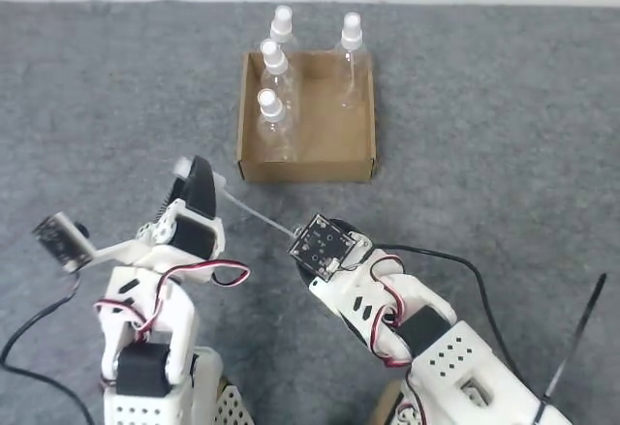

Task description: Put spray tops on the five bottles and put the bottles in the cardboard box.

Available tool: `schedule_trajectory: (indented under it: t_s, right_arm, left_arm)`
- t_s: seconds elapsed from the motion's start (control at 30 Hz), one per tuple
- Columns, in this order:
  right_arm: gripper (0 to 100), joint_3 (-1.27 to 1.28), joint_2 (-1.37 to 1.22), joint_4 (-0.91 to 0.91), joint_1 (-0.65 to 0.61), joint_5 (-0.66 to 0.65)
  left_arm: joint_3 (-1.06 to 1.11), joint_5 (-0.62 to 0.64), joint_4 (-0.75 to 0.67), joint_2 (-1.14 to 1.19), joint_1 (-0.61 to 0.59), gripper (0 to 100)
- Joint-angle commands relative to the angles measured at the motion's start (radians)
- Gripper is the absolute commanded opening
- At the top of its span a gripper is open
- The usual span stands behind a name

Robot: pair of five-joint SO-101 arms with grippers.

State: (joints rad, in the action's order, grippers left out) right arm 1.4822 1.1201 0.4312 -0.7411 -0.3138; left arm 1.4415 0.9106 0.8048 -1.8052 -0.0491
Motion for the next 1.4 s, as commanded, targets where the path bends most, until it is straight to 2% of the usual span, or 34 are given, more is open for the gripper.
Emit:
schedule_trajectory:
  t_s: [0.0,0.33,0.77,1.0,1.37]
  right_arm:
    - [4.0,-0.012,0.033,-0.027,-0.002,-0.012]
    - [4.0,-0.012,0.033,-0.027,-0.002,-0.012]
    - [4.0,-0.012,0.033,-0.027,-0.001,-0.012]
    - [4.0,-0.018,0.033,-0.028,-0.001,-0.012]
    - [4.0,-0.02,0.033,-0.03,-0.001,-0.012]
  left_arm:
    - [-0.002,-0.034,-0.009,-0.02,0.003,1]
    - [0.061,-0.1,-0.009,-0.02,0.157,1]
    - [0.076,-0.101,-0.009,-0.02,0.183,1]
    - [0.104,-0.101,-0.008,-0.02,0.308,1]
    - [0.111,-0.124,-0.003,-0.02,0.321,1]
